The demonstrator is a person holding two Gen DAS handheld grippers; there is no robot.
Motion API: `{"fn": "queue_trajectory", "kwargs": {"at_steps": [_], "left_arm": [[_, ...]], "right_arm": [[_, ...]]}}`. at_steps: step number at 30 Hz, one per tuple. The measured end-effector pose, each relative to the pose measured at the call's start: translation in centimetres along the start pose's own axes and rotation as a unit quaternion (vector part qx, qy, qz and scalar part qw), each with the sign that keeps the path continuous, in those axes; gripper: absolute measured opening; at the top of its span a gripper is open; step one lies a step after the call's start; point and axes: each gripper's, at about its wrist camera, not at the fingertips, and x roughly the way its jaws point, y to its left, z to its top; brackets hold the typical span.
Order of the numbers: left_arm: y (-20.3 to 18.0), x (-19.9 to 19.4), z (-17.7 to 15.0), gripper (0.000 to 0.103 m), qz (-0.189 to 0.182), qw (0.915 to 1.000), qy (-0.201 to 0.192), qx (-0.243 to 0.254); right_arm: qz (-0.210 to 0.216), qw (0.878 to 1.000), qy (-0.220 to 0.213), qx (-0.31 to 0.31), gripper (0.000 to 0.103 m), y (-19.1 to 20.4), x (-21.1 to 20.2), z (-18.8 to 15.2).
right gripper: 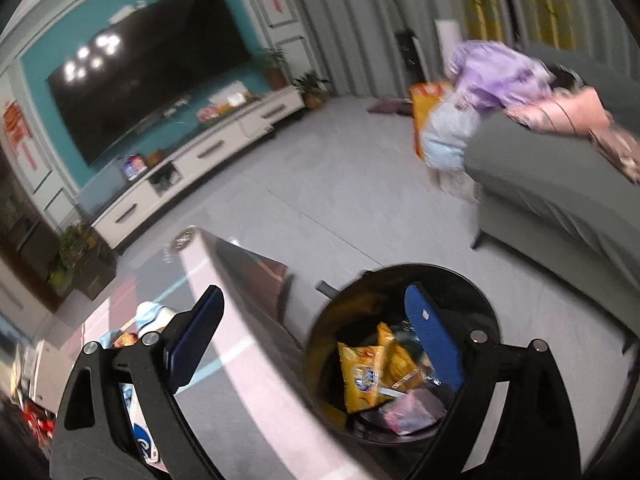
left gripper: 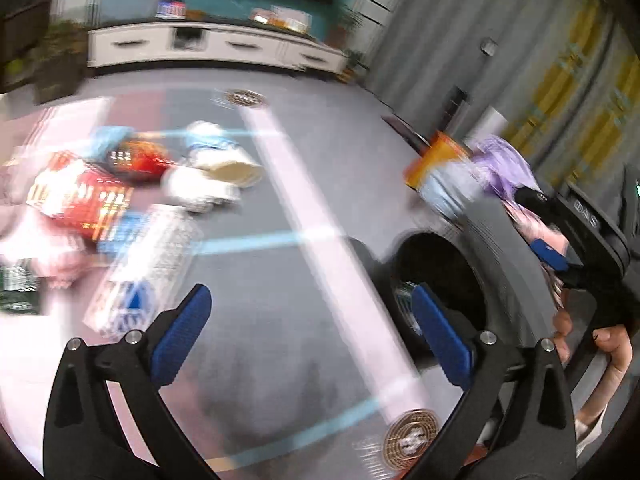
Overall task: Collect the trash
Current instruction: 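Move both open tools away from the bin back toward the table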
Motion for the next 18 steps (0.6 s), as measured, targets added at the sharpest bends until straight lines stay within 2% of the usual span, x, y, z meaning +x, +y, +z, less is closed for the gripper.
{"fn": "queue_trajectory", "kwargs": {"at_steps": [4, 9, 12, 15, 18], "left_arm": [[7.1, -4.0, 0.2, 0.1, 0.075, 0.9959, -0.029, -0.041], [16.1, -8.6, -0.6, 0.1, 0.153, 0.982, -0.055, -0.096], [20.4, -9.7, -1.2, 0.1, 0.17, 0.9717, -0.059, -0.153], [22.8, -10.0, -1.7, 0.1, 0.144, 0.9712, -0.049, -0.183], [23.8, -10.0, -2.2, 0.1, 0.147, 0.9663, -0.048, -0.206]], "right_arm": [[0.034, 0.999, -0.003, -0.03, 0.09, 2.9, 0.2, -1.0], [0.053, 0.996, 0.001, -0.07, 0.09, 6.1, 0.9, -2.7], [0.044, 0.994, -0.004, -0.101, 0.09, 8.6, 1.4, -4.5], [0.035, 0.989, -0.02, -0.143, 0.09, 10.9, 1.8, -6.9], [0.062, 0.983, -0.008, -0.175, 0.09, 13.1, 2.5, -9.2]]}}
